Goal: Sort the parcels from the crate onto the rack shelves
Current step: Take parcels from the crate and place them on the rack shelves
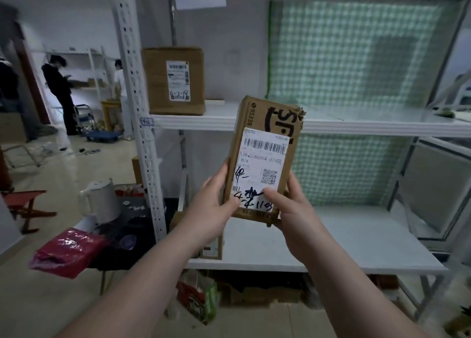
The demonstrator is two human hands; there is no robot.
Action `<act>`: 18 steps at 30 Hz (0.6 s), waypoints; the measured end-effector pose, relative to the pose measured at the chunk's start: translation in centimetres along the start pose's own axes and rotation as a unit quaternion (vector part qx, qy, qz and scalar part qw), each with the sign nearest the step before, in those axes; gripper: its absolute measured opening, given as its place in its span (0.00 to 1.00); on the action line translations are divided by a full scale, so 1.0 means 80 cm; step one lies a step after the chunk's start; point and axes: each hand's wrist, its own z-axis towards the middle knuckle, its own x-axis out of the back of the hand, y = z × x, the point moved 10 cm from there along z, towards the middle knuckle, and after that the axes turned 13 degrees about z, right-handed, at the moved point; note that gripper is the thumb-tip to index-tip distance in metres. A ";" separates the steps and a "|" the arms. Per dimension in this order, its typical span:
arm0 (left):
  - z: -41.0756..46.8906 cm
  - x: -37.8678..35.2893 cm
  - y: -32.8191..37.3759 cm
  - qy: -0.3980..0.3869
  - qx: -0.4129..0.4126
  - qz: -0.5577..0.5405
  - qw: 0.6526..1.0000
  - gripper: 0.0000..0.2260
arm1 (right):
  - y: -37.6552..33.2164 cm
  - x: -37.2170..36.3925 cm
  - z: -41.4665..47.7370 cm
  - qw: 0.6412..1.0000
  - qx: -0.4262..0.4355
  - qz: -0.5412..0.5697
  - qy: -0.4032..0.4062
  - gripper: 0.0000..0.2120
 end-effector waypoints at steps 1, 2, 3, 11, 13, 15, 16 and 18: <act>0.011 0.006 0.003 0.007 -0.007 0.011 1.000 0.31 | -0.004 -0.003 0.013 1.000 0.006 -0.007 0.000 0.29; 0.026 0.011 0.002 0.017 -0.010 0.018 1.000 0.31 | -0.008 -0.006 0.028 1.000 0.014 -0.014 -0.002 0.30; 0.042 0.017 0.000 0.029 -0.012 0.021 0.999 0.31 | -0.013 -0.009 0.045 0.999 0.023 -0.024 -0.004 0.32; 0.189 0.057 -0.017 0.131 -0.061 0.027 0.989 0.32 | -0.072 -0.029 0.196 0.985 0.122 -0.118 -0.011 0.32; 0.232 0.069 -0.029 0.152 -0.068 0.043 0.985 0.32 | -0.077 -0.036 0.237 0.983 0.132 -0.127 -0.014 0.32; 0.273 0.081 -0.044 0.167 -0.061 0.057 0.982 0.32 | -0.078 -0.044 0.277 0.982 0.138 -0.126 -0.016 0.31; 0.293 0.086 -0.053 0.170 -0.057 0.060 0.982 0.33 | -0.078 -0.048 0.297 0.982 0.141 -0.125 -0.015 0.31; 0.328 0.093 -0.064 0.171 -0.062 0.068 0.981 0.32 | -0.077 -0.053 0.332 0.980 0.150 -0.130 -0.013 0.30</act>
